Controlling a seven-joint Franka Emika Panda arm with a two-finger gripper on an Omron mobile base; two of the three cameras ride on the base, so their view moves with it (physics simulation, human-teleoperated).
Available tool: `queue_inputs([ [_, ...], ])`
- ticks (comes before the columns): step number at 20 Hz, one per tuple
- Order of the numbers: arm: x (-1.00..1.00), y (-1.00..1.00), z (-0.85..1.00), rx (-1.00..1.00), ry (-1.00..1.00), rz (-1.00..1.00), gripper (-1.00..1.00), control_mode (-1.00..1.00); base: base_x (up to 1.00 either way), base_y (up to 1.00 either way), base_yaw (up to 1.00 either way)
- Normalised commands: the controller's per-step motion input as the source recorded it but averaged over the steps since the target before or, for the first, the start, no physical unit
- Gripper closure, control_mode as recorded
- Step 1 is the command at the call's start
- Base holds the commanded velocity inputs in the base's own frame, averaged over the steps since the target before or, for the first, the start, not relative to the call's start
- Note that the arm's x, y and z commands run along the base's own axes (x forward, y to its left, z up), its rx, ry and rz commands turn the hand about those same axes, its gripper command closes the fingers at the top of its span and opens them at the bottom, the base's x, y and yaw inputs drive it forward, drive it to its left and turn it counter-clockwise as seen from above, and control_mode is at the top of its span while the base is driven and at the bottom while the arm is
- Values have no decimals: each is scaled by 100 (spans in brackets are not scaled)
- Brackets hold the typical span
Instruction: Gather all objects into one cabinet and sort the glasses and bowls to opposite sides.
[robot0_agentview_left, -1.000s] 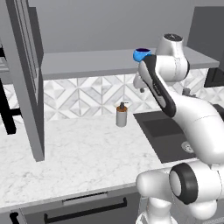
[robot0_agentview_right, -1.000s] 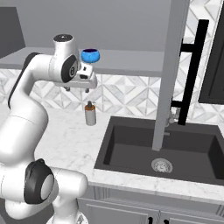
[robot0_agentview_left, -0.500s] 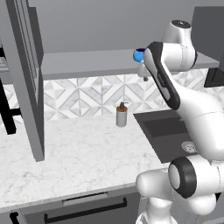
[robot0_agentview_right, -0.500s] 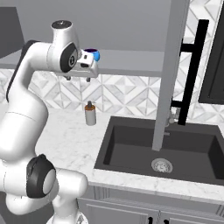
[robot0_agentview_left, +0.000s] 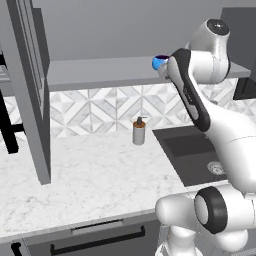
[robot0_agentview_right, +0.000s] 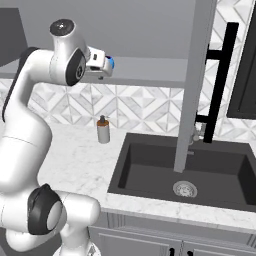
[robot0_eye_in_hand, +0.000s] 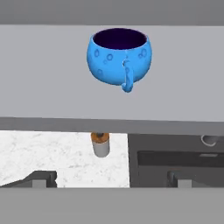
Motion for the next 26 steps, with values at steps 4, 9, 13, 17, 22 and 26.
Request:
queue_inputs([
  [4,31,-5,3,0,-7,0,-100,-100,0,0,0],
  [9,54,-12,2,0,0,0,-100,-100,0,0,0],
  [13,48,-11,8,0,0,0,-100,-100,0,0,0],
  [17,39,-7,15,0,0,0,-100,-100,0,0,0],
  [22,27,0,8,0,0,0,-100,-100,0,0,0],
  [26,18,0,2,0,0,0,-100,-100,0,0,0],
])
